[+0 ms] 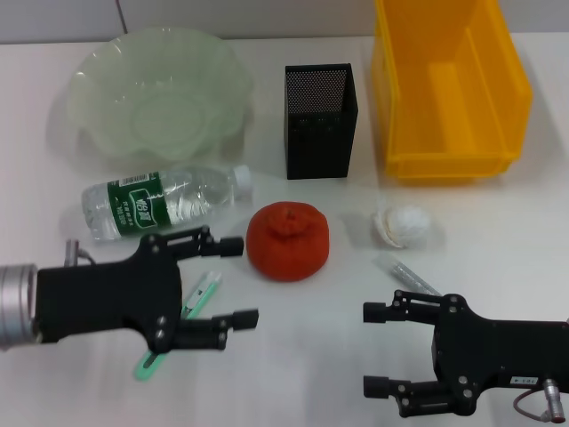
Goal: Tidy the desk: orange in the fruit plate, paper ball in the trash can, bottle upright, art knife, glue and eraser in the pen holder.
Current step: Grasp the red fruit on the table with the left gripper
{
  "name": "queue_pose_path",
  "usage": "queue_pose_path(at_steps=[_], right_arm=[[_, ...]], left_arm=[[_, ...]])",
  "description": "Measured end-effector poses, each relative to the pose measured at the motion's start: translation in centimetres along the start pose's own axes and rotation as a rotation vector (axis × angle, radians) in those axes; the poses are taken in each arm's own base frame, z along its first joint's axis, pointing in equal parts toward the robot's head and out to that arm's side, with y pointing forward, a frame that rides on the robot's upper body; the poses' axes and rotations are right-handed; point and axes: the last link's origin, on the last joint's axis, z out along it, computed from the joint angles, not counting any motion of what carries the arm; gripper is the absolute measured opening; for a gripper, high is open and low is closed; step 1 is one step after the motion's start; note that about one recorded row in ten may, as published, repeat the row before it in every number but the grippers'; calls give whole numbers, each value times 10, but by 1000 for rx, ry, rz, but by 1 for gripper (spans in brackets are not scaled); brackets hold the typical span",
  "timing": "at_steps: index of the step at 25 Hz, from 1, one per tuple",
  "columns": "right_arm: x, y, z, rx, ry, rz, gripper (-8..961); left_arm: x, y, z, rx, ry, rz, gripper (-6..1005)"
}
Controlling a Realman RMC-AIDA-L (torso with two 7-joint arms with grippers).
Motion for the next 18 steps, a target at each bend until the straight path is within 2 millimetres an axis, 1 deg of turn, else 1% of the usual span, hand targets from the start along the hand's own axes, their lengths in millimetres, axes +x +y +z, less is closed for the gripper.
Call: queue_pose_path(at_steps=[3, 4, 5, 6, 8, 11, 12, 13, 15, 17, 18], right_arm=[[3, 1, -2, 28, -26, -4, 803], [4, 2, -3, 39, -36, -6, 803], [5, 2, -3, 47, -43, -5, 803], [6, 3, -4, 55, -50, -5, 803], [7, 5, -4, 61, -59, 0, 803], [9, 6, -4, 63, -63, 8, 803], [9, 6, -4, 65, -63, 9, 803], [9, 6, -5, 72, -67, 11, 803], [9, 5, -8, 98, -79, 15, 803], [10, 3, -13, 144, -96, 19, 803], [10, 1, -17, 187, -111, 22, 803]], left_arm=[[3, -14, 9, 40, -11, 6, 813], [3, -14, 9, 40, -11, 6, 813], [1, -27, 18, 82, -27, 0, 814], [1, -27, 18, 82, -27, 0, 814], [1, -40, 30, 109, -53, 4, 814], [1, -40, 30, 109, -53, 4, 814], [2, -52, 44, 123, -88, 8, 814], [1, -55, 53, 109, -118, 12, 814], [1, -55, 53, 109, -118, 12, 814], [-4, -58, 65, 90, -190, 37, 814], [-4, -58, 66, 90, -194, 39, 814]])
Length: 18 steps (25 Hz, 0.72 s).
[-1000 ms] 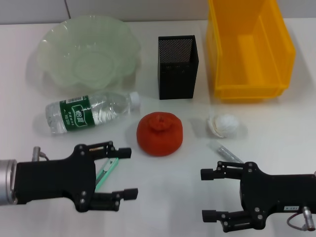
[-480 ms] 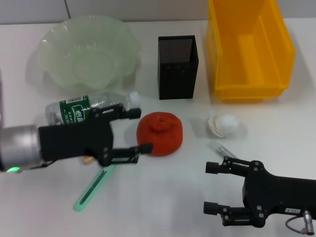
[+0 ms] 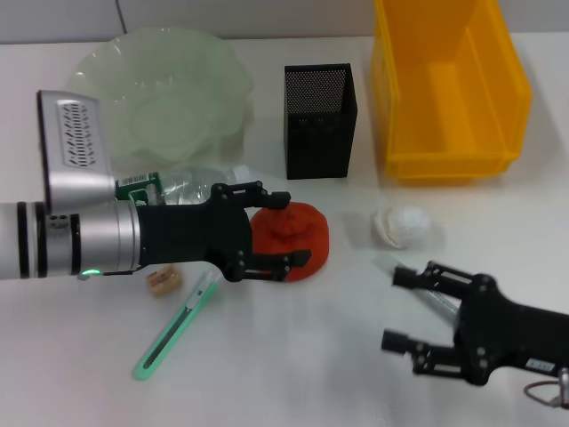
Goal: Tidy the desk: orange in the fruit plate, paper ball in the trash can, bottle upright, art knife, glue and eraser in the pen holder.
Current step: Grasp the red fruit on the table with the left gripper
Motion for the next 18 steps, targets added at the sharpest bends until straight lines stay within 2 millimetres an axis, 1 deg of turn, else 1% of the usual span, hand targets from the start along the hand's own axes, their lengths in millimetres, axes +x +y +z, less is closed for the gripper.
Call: queue_pose_path(at_steps=[5, 10, 18], right_arm=[[-1, -1, -1, 13, -6, 0, 803], [-3, -5, 4, 0, 3, -12, 803], [-2, -7, 8, -4, 13, -6, 803]], left_arm=[[-1, -4, 2, 26, -7, -1, 814], [0, -7, 2, 62, 8, -9, 814], [-12, -5, 15, 59, -92, 23, 814]])
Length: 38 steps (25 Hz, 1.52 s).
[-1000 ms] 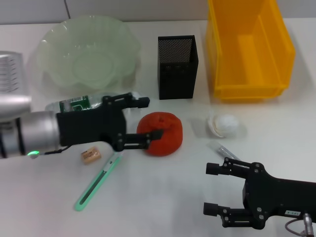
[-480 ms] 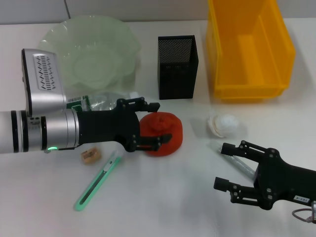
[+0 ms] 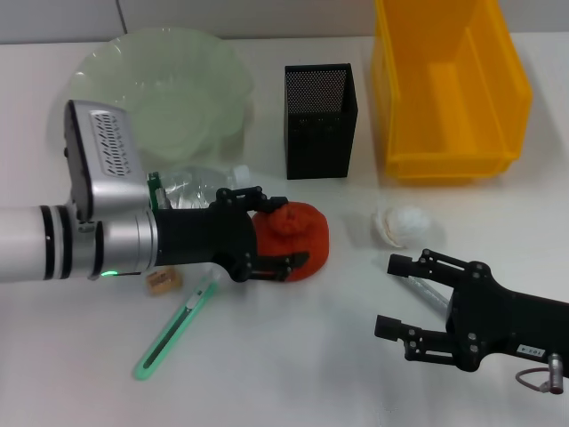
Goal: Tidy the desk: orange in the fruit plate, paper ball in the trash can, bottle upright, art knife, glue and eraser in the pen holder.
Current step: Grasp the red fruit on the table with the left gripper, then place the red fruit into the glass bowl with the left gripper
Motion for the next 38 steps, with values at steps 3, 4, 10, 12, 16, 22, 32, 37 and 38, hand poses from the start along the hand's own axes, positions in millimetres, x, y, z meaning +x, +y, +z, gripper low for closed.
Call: queue_pose_path(at_steps=[3, 4, 10, 12, 16, 22, 32, 37, 38], right_arm=[[0, 0, 0, 1, 3, 0, 803], [0, 0, 0, 1, 3, 0, 803], [1, 0, 0, 5, 5, 2, 802], [2, 0, 0, 7, 6, 4, 802], [2, 0, -1, 9, 6, 5, 802], [3, 1, 0, 11, 3, 8, 802], [5, 1, 3, 15, 2, 13, 802], [7, 3, 4, 16, -6, 18, 802], [7, 4, 4, 17, -9, 16, 802]], left_arm=[[-1, -2, 6, 33, -4, -15, 814], [-1, -2, 7, 47, -2, -22, 814], [-3, -1, 12, 69, -13, -37, 640], [-3, 0, 12, 64, -9, -38, 571], [-2, 3, 10, 54, 4, -39, 469], [10, 6, 1, 44, 77, -17, 318], [46, -38, -32, 293, 287, -52, 201], [46, -73, -38, 499, 242, -80, 162], [45, -77, -39, 524, 228, -82, 155]])
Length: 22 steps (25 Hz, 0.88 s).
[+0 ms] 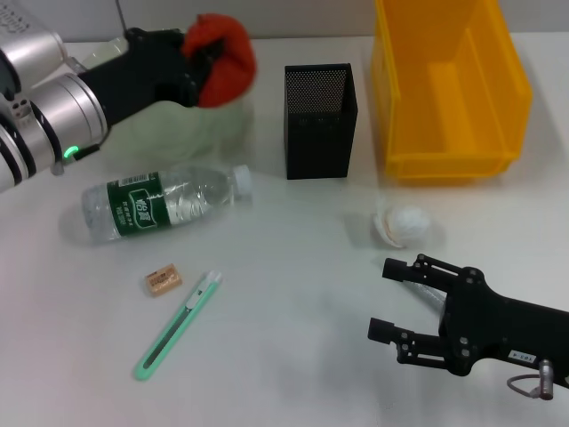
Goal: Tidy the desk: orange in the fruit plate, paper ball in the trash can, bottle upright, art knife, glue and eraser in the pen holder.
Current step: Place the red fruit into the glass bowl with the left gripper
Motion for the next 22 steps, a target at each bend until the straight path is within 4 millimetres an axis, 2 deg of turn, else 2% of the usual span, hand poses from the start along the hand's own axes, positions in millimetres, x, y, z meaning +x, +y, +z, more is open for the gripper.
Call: queue_pose_path(at_steps=[8, 17, 22], right_arm=[[1, 1, 1, 1, -7, -12, 802], [-1, 0, 3, -6, -7, -18, 802], [-1, 0, 3, -6, -9, -16, 802]], left_arm=[[-16, -19, 2, 147, -112, 46, 104], [-35, -16, 5, 146, -184, 14, 51], [-37, -12, 3, 126, -175, 6, 197]])
